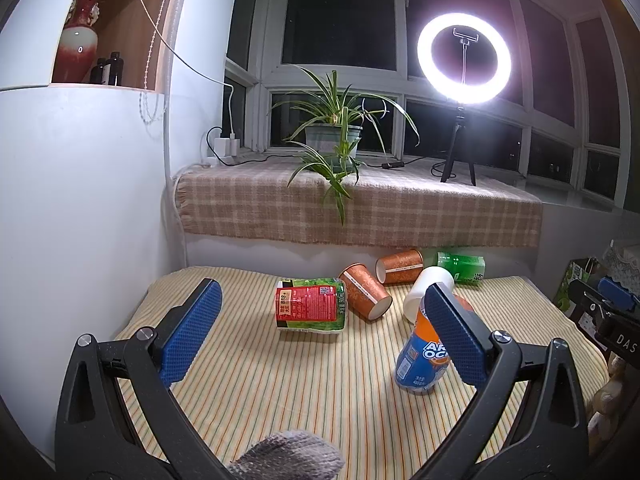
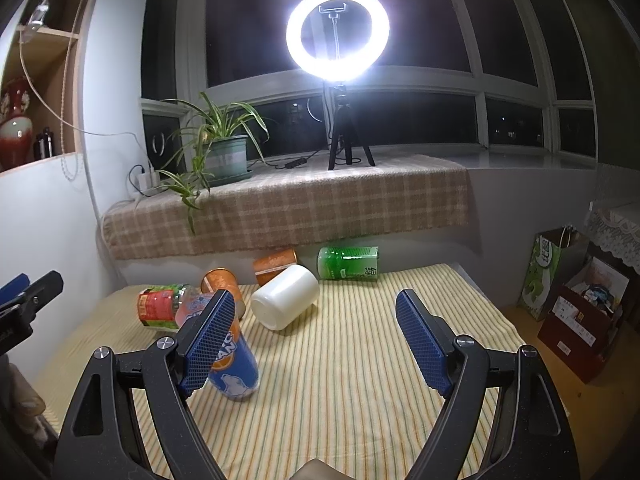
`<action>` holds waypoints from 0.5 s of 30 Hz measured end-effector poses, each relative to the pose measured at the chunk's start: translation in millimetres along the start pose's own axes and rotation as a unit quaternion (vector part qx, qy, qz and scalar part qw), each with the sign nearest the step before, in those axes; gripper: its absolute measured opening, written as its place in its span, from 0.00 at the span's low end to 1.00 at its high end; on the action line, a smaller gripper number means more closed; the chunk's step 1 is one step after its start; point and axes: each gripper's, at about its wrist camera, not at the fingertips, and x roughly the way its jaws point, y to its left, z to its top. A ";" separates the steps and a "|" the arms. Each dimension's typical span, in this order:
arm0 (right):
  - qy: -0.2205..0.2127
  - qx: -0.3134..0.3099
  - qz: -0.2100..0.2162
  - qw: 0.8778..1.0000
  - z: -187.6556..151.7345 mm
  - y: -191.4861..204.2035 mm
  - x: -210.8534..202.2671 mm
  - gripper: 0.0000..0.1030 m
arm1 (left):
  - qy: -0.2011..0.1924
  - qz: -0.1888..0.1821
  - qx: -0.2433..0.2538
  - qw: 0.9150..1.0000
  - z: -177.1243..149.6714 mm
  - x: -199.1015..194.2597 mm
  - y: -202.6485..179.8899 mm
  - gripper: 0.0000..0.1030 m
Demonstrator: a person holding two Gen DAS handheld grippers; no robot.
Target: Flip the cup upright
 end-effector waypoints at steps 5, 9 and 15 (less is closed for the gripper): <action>0.006 -0.001 0.002 1.000 -0.7 1.3 0.7 0.80 | 0.000 -0.001 0.000 1.000 0.2 0.4 0.4 1.00; 0.007 -0.001 0.003 1.000 -0.3 1.5 0.7 0.80 | 0.000 -0.001 0.001 1.000 0.4 0.6 0.6 1.00; 0.008 -0.001 0.005 1.000 -0.7 1.8 0.1 0.80 | 0.000 0.000 0.000 1.000 0.3 0.4 0.4 1.00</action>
